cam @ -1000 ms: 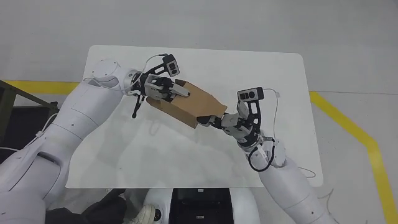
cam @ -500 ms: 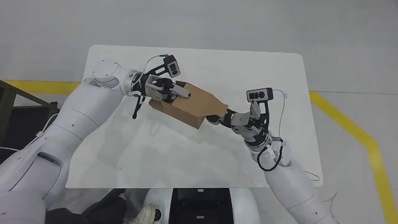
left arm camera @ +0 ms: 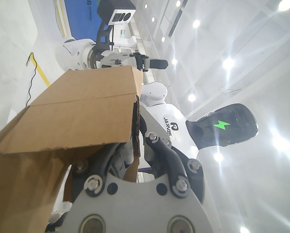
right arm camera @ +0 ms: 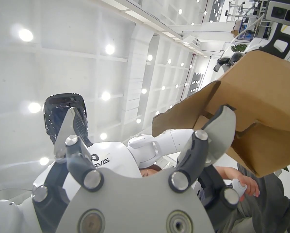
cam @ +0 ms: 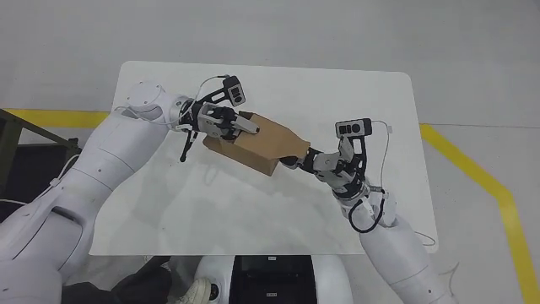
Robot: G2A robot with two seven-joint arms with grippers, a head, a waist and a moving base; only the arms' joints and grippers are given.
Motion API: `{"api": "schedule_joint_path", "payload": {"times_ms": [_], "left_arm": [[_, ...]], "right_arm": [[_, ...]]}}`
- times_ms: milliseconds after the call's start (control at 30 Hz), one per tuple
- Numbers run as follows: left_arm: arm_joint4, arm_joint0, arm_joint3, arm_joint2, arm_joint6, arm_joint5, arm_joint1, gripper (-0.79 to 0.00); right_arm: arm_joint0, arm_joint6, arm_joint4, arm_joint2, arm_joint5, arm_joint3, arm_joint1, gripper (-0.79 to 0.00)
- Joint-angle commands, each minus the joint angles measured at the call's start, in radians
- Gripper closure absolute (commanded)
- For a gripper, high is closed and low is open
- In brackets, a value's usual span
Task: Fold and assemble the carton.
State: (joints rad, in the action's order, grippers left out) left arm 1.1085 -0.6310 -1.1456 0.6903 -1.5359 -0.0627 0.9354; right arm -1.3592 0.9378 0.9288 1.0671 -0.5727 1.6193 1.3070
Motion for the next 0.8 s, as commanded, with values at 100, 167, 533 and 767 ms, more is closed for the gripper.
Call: {"api": "schedule_joint_path", "payload": {"times_ms": [100,167,533,767], "left_arm": [[0.001,0.001,0.002,-0.001,0.0,0.002,0.0,0.0],[0.001,0.002,0.003,-0.001,0.0,0.003,0.0,0.0],[0.008,0.005,0.004,-0.001,0.0,0.002,0.0,0.0],[0.005,0.005,0.006,-0.001,0.0,-0.001,-0.001,0.0]], "right_arm": [[0.018,-0.018,-0.023,-0.025,0.002,-0.013,0.008,-0.785],[0.023,-0.02,-0.025,-0.032,0.003,-0.018,0.011,-0.785],[0.004,0.0,-0.017,-0.004,-0.017,-0.008,0.011,-0.785],[-0.078,0.012,-0.021,0.092,-0.052,0.055,-0.005,-0.785]]}}
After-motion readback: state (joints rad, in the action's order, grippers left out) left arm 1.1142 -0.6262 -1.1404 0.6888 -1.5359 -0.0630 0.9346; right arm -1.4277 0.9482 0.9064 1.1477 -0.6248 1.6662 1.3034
